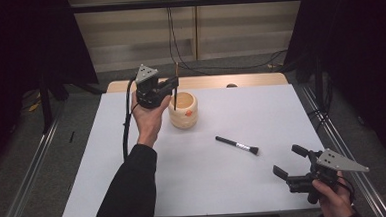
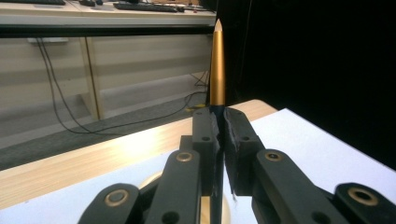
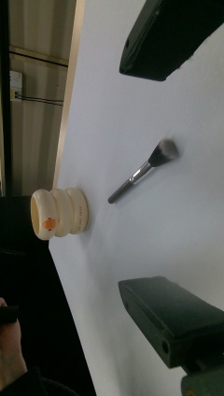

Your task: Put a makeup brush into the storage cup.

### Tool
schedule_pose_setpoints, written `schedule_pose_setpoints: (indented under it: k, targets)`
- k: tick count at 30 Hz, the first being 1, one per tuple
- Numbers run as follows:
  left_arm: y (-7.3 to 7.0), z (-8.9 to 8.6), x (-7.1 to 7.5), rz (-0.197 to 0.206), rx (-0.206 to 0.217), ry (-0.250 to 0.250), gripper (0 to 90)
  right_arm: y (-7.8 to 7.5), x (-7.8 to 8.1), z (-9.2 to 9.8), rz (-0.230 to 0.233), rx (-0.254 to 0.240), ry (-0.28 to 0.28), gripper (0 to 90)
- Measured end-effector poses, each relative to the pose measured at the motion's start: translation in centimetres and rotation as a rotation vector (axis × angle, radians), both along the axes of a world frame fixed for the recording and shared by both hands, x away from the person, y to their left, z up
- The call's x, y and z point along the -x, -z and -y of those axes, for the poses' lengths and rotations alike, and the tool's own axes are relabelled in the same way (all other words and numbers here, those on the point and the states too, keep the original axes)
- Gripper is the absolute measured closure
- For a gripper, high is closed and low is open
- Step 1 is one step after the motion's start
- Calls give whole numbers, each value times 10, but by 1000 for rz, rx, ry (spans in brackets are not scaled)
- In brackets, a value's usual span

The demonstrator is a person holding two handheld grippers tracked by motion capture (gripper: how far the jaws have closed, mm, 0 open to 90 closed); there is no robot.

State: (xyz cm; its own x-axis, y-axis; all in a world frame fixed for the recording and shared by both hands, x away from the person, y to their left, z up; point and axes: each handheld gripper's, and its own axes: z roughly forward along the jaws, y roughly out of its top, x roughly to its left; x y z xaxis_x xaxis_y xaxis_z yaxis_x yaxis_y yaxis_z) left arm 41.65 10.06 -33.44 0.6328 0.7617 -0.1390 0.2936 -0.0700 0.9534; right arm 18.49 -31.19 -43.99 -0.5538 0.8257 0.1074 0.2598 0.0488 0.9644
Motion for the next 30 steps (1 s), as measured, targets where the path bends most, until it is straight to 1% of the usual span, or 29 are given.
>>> schedule_pose_setpoints:
  k: [1, 2, 3, 4, 5, 9, 10, 12, 13, 14, 15, 20, 21, 22, 23, 24, 26, 28, 29, 30]
  targets:
    - [0, 0, -1, -2, 7, 8, 839, 0, 0, 0, -2, -1, -1, 0]
    - [0, 1, -3, -7, 23, 16, 839, 0, 0, 0, -3, -1, -2, 0]
    - [-1, 1, -4, -5, 26, 15, 839, 0, 0, 1, -1, 4, 2, 0]
    - [-1, 1, -4, 6, 32, 9, 839, 0, 0, 0, -5, -4, -1, 0]
    - [-2, 1, -5, 6, 46, 5, 839, 0, 0, 0, -8, -6, 1, 0]
    - [-4, 0, -9, 19, 54, 7, 839, 0, 1, 1, -11, -6, -4, 0]
    - [-4, 1, -10, 21, 53, 4, 839, 0, 1, 1, -5, -4, -1, 0]
    - [-3, 1, -11, 19, 53, 8, 839, 0, 1, 1, -6, -5, 1, 0]
    - [-1, 5, -14, 22, 57, 4, 840, 0, 1, 1, -6, -4, -1, 0]
    - [-1, 5, -14, 22, 57, 4, 839, 0, 1, 1, -6, -4, -1, 0]
    - [1, 7, -18, 18, 38, 0, 839, 0, 1, 1, -5, -4, 0, 0]
    - [7, 11, -22, 13, 37, 7, 839, 0, 2, 1, -13, -9, -4, 0]
    - [9, 13, -23, 18, 24, 13, 839, 1, 2, 1, -11, -11, -4, 0]
    - [9, 13, -23, 22, 23, 13, 839, 0, 2, 2, -9, -8, -5, 0]
    - [9, 13, -23, 22, 35, 17, 839, 1, 1, 2, -7, -7, -4, 0]
    - [10, 14, -24, 21, 39, 13, 839, 1, 2, 2, -5, -5, -3, 0]
    - [11, 14, -25, 21, 40, 16, 839, 1, 2, 2, -6, -5, -5, 0]
    - [14, 14, -27, 11, 27, 10, 839, 0, 2, 1, -11, -7, -5, 0]
    - [16, 13, -28, 13, 9, 11, 839, 0, 2, 1, -6, -7, -7, 0]
    - [17, 14, -29, 13, 7, 9, 839, 0, 2, 1, -10, -1, -5, 0]
